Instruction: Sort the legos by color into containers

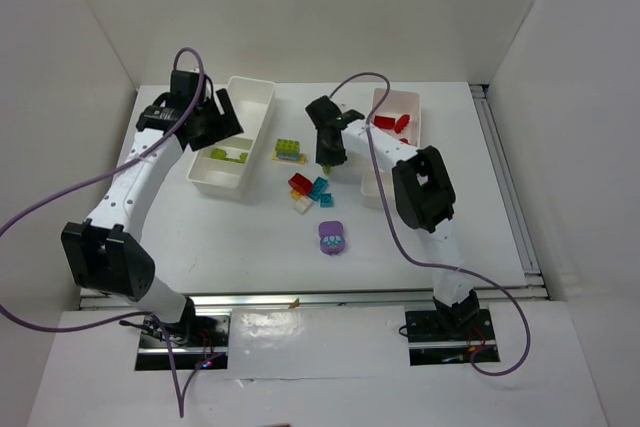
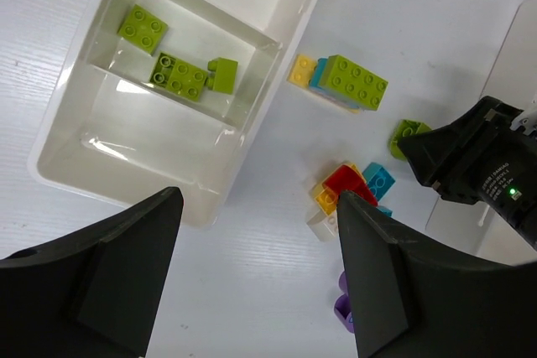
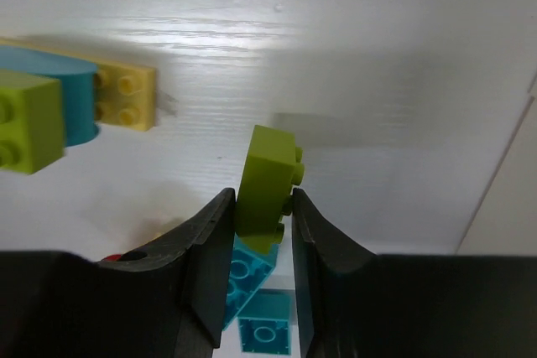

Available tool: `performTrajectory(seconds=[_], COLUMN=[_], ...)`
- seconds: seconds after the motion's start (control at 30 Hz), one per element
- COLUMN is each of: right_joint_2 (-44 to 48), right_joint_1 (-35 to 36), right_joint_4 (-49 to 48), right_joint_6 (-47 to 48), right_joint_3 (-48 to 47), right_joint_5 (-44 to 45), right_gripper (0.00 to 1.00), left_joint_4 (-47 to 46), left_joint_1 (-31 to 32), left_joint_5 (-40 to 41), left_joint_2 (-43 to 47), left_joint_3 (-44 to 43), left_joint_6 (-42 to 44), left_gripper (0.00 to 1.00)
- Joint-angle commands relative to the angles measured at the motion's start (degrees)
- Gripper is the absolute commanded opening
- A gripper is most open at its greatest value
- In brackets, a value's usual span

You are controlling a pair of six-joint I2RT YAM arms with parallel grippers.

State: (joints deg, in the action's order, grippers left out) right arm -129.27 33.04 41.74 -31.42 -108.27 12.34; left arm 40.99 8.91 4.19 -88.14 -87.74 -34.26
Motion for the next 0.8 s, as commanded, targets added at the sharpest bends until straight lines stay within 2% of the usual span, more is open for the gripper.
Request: performTrajectory(seconds=[0.0, 0.17, 0.3, 0.47, 0.67, 0.77], right_joint_2=[6.9, 9.6, 4.5, -3.5, -10.4, -12.4], right_joint_1=[2.1, 5.7, 8.0, 10.2, 11.3, 11.9], right_joint_4=[-3.4, -14.4, -18.0, -23.2, -25.2, -26.3], right_joint_6=[4.2, 7.7, 8.9, 9.5, 8.3, 8.3], right_joint_3=[-3.8, -4.4, -10.7, -21.4, -29.8, -30.4], right_joint_5=[-1.2, -7.5, -12.7, -15.5, -19.1, -19.6], right_gripper=[0.26, 0.26, 0.26, 0.26, 0.29, 0.30], left_joint_4=[-0.1, 3.6, 6.9, 8.1, 9.4, 9.9], left_joint_1=[-1.3, -3.3, -5.2, -8.0, -10.0, -10.7], left_joint_5=[1.6, 4.9, 10.9, 9.5, 10.8, 9.5], left_joint_2=[4.2, 6.0, 8.6, 12.7, 14.6, 15.6], left_joint_3=[0.0, -0.5, 0.1, 2.7, 6.0, 7.2], left_joint_6=[0.4, -3.7, -11.1, -11.7, -11.7, -11.7], left_gripper=[0.85, 0.85, 0.85, 0.85, 0.85, 0.85])
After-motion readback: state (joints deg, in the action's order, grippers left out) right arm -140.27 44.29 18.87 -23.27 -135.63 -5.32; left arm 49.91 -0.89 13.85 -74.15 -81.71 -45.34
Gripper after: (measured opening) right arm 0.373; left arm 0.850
